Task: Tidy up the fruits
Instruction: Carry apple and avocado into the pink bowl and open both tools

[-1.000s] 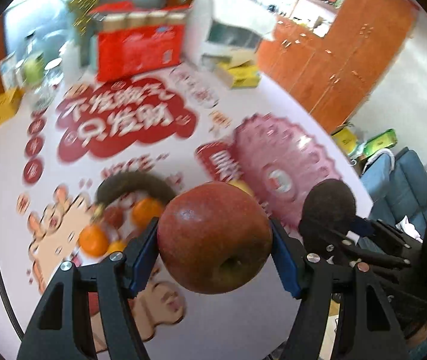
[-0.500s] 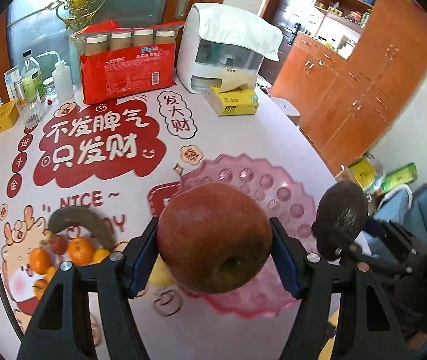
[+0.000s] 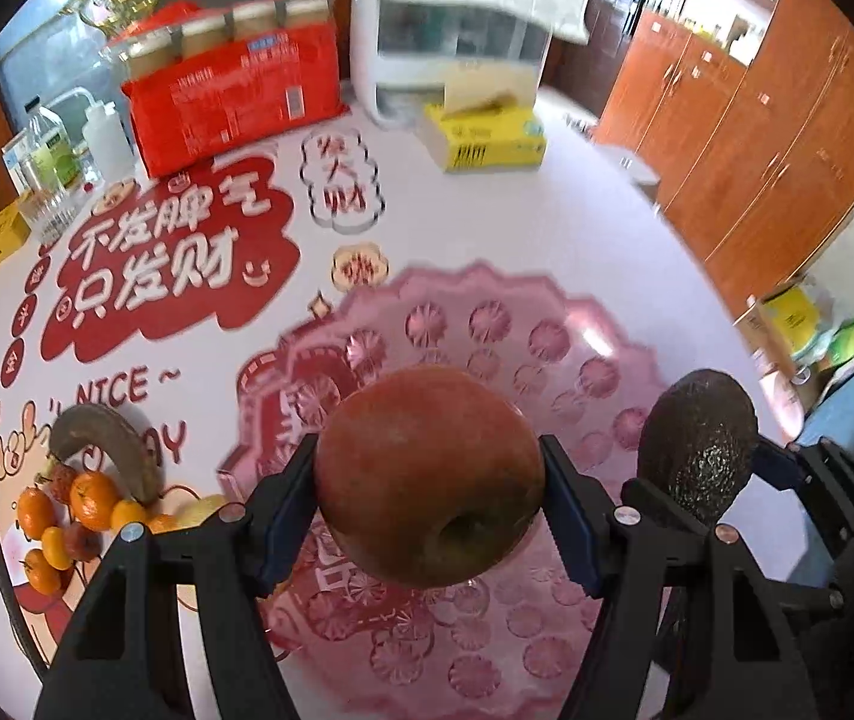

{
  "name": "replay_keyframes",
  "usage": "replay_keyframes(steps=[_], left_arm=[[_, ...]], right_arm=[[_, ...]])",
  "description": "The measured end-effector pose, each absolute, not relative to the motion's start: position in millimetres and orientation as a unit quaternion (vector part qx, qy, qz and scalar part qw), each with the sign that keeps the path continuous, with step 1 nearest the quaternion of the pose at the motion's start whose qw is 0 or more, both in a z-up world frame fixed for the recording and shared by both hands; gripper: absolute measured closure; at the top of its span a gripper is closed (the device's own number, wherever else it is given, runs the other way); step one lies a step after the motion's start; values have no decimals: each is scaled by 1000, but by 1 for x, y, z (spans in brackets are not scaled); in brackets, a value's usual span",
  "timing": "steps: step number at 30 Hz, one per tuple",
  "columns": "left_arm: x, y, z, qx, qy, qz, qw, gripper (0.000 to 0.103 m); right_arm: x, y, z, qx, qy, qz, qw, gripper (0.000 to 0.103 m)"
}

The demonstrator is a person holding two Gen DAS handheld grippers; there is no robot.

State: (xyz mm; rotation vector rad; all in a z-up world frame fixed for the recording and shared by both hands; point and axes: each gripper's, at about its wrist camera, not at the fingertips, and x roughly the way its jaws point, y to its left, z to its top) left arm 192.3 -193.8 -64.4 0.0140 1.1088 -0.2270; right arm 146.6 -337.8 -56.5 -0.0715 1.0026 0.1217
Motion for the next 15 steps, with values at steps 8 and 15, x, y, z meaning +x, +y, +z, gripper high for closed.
replay_keyframes(steps=[8, 15], left_arm=[[204, -199, -115, 23, 572, -76, 816, 35], [212, -192, -131, 9, 594, -65, 802, 35]], right_arm=[[158, -318, -105, -68, 523, 98, 844, 39], [168, -308, -113, -85, 527, 131, 836, 48]])
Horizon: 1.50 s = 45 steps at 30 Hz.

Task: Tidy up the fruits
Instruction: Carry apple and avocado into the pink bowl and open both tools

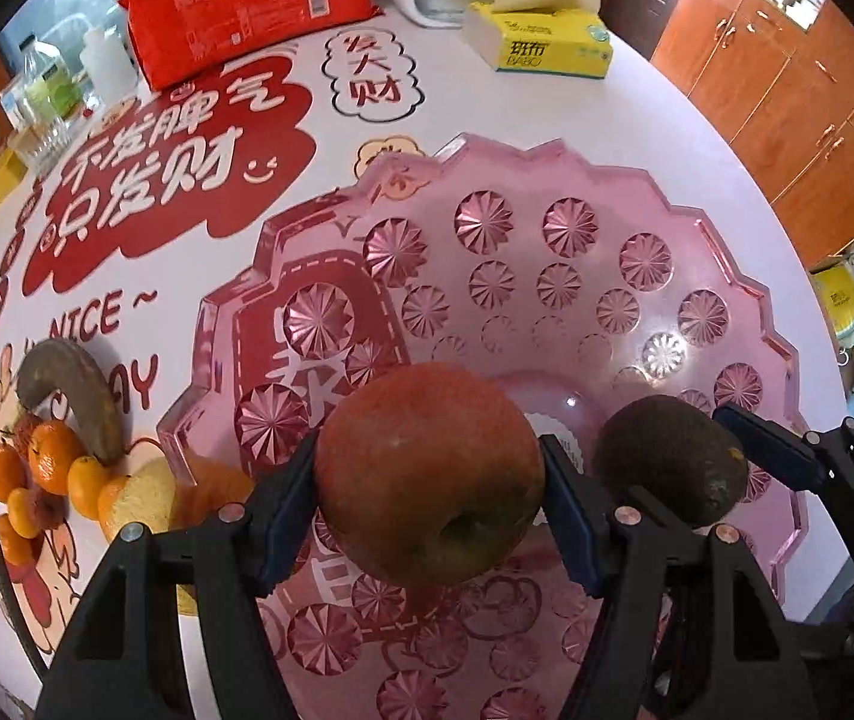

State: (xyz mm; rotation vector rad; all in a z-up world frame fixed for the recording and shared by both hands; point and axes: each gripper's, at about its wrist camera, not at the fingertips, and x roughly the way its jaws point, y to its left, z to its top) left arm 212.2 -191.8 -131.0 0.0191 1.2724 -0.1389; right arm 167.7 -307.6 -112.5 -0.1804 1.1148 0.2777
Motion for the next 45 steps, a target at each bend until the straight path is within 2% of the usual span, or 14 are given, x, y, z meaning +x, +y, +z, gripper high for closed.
replay_keyframes(steps=[4, 6, 9, 16, 27, 45], left_arm=[[217, -186, -139, 1, 615, -58, 787, 34], [216, -185, -135, -6, 609, -67, 790, 14], [212, -187, -124, -7, 592, -79, 802, 7], [204, -187, -111, -19, 585, -88, 806, 6], [173, -170, -71, -34, 516, -102, 850, 6], [127, -156, -18, 27, 495, -130, 859, 6]], right_arm=[[171, -302, -112, -88, 531, 142, 831, 48], [171, -303, -113, -80, 534, 145, 829, 48], [173, -307, -114, -69, 537, 143, 828, 46], [170, -315, -115, -51, 545, 137, 825, 43], [152, -324, -100, -26, 530, 117, 840, 43], [105, -315, -58, 0, 499, 80, 863, 43]])
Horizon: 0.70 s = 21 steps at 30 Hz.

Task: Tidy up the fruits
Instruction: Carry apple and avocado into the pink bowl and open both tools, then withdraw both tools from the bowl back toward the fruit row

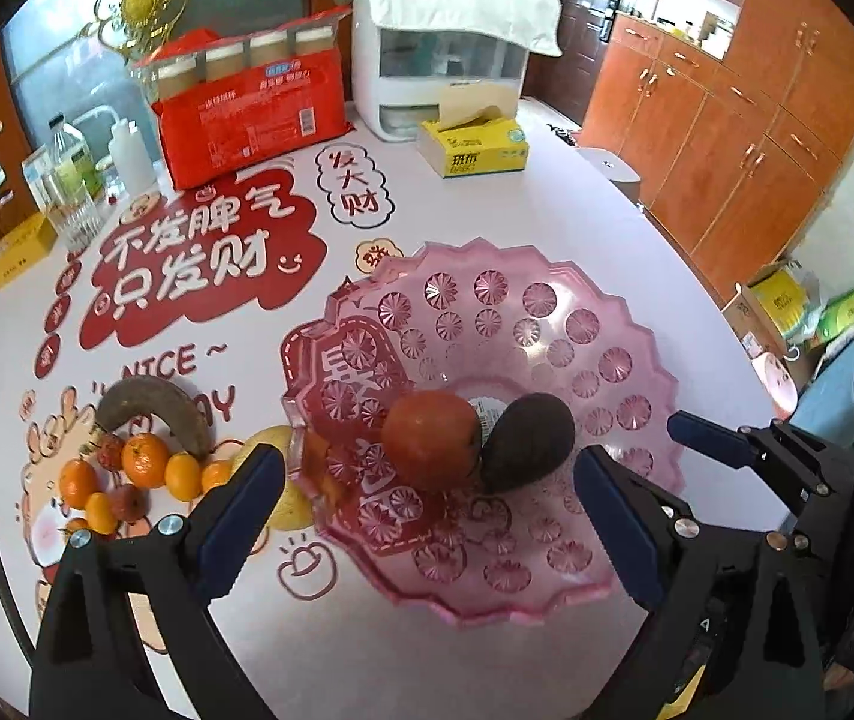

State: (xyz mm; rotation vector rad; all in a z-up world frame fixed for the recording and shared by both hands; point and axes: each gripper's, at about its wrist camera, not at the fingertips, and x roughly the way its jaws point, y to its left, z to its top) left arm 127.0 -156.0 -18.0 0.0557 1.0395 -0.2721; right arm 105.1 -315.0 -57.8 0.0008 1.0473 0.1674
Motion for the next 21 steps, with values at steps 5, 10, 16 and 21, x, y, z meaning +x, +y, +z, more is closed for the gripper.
replay_keyframes(steps=[5, 10, 16, 21], left_arm=[[113, -148, 1, 34, 478, -135, 867, 6], [104, -135, 16, 33, 469, -145, 871, 6], [98, -120, 29, 19, 459, -164, 873, 2], [94, -99, 46, 16, 432, -160, 887, 2]], right_arm=[[95, -306, -41, 3, 483, 80, 872, 43], [85, -296, -19, 8, 458, 82, 885, 43], [77, -287, 2, 12, 437, 73, 896, 43], [71, -279, 11, 21, 429, 60, 901, 43]])
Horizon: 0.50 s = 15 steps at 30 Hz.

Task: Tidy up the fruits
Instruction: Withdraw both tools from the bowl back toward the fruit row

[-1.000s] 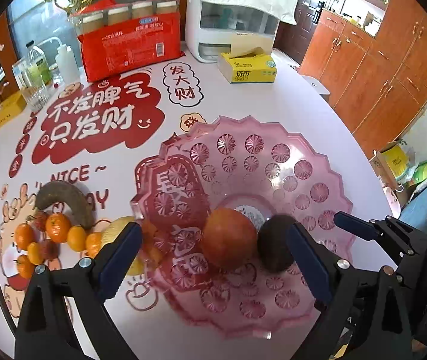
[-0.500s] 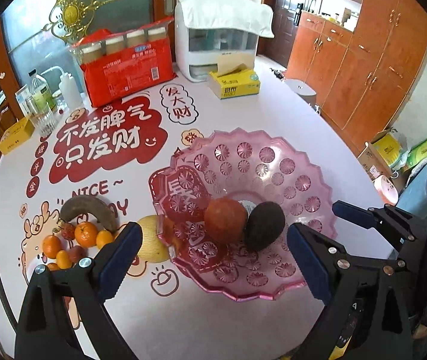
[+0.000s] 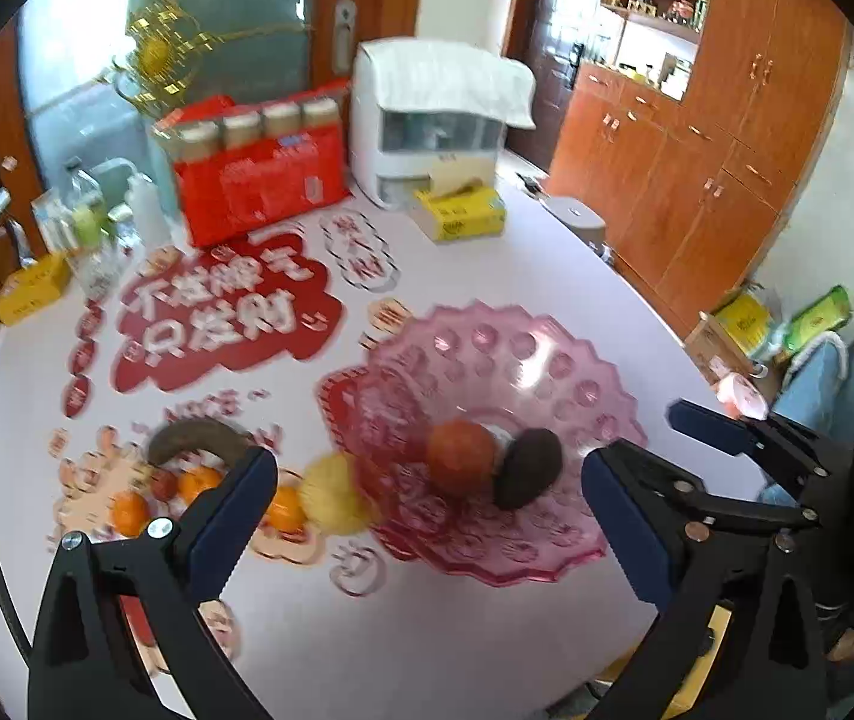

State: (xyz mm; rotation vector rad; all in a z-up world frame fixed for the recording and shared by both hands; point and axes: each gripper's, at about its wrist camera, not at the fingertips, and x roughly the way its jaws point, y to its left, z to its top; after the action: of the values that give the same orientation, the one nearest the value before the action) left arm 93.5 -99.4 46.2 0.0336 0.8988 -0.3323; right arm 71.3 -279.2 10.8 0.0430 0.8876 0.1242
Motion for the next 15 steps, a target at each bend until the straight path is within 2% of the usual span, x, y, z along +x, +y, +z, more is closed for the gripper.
replay_keyframes(steps=[6, 15], left_arm=[[93, -50, 63, 25, 420, -137, 897, 2], [90, 65, 75, 33, 411, -102, 905, 2]], right_arm=[[68, -257, 23, 22, 417, 49, 907, 43], [62, -194, 34, 24, 412, 38, 910, 43]])
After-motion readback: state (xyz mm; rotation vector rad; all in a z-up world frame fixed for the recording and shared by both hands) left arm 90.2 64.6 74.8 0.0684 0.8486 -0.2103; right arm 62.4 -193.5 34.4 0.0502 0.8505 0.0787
